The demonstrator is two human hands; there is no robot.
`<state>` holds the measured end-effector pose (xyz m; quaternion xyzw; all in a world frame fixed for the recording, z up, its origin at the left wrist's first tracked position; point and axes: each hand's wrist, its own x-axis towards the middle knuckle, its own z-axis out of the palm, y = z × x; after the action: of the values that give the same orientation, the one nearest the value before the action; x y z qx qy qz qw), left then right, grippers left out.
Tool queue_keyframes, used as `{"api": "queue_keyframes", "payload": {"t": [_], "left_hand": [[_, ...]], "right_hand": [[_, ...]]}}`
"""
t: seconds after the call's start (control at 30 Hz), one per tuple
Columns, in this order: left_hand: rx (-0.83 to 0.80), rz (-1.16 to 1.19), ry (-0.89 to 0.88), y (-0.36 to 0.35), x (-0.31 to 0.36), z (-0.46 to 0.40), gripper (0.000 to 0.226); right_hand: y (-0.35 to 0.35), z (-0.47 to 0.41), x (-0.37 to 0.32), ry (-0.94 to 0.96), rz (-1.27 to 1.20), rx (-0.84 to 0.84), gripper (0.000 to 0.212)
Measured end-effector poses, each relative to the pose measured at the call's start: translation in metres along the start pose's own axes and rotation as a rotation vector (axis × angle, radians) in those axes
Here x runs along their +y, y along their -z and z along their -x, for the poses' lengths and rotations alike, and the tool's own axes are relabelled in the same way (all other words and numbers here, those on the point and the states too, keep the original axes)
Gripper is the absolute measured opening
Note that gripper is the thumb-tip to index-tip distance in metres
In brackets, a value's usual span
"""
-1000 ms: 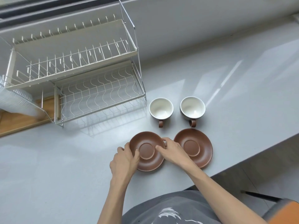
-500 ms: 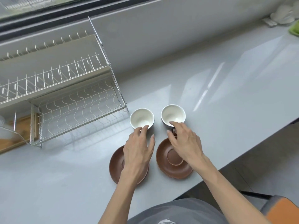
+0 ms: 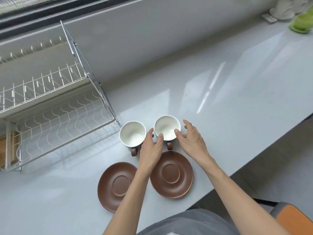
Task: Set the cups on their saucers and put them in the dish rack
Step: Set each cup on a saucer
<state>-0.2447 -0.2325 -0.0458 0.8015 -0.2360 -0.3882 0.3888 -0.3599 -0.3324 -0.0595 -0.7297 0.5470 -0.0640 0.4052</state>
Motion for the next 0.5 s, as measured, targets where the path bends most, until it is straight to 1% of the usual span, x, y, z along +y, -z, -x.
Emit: {"api": "queue_keyframes", "payload": {"t": [0.1, 0.13, 0.2, 0.27, 0.3, 0.37, 0.4, 0.43, 0.5], "left_hand": [[-0.021, 0.116, 0.1, -0.004, -0.002, -0.013, 0.082], [-0.026, 0.136, 0.126, -0.005, -0.004, -0.018, 0.086], [-0.044, 0.185, 0.169, -0.004, -0.004, -0.026, 0.084], [-0.072, 0.261, 0.186, -0.001, 0.007, -0.026, 0.071], [-0.076, 0.299, 0.196, 0.0, 0.011, -0.026, 0.059], [-0.075, 0.34, 0.204, 0.0, 0.015, -0.03, 0.027], [-0.072, 0.345, 0.212, 0.001, 0.015, -0.031, 0.017], [-0.07, 0.342, 0.218, 0.002, 0.016, -0.031, 0.017], [-0.062, 0.338, 0.222, 0.003, 0.021, -0.028, 0.024]], "right_hand": [[0.001, -0.013, 0.001, -0.061, -0.1, -0.066, 0.064], [0.0, -0.017, 0.001, -0.08, -0.147, -0.085, 0.064], [-0.001, -0.024, 0.001, -0.115, -0.249, -0.116, 0.062], [-0.002, -0.028, 0.001, -0.129, -0.33, -0.142, 0.053], [-0.003, -0.029, 0.001, -0.129, -0.349, -0.149, 0.048], [-0.003, -0.031, 0.001, -0.126, -0.379, -0.146, 0.042], [-0.004, -0.032, 0.0, -0.129, -0.396, -0.139, 0.04], [-0.004, -0.032, -0.002, -0.134, -0.407, -0.133, 0.038], [-0.006, -0.031, -0.004, -0.135, -0.405, -0.118, 0.029]]}}
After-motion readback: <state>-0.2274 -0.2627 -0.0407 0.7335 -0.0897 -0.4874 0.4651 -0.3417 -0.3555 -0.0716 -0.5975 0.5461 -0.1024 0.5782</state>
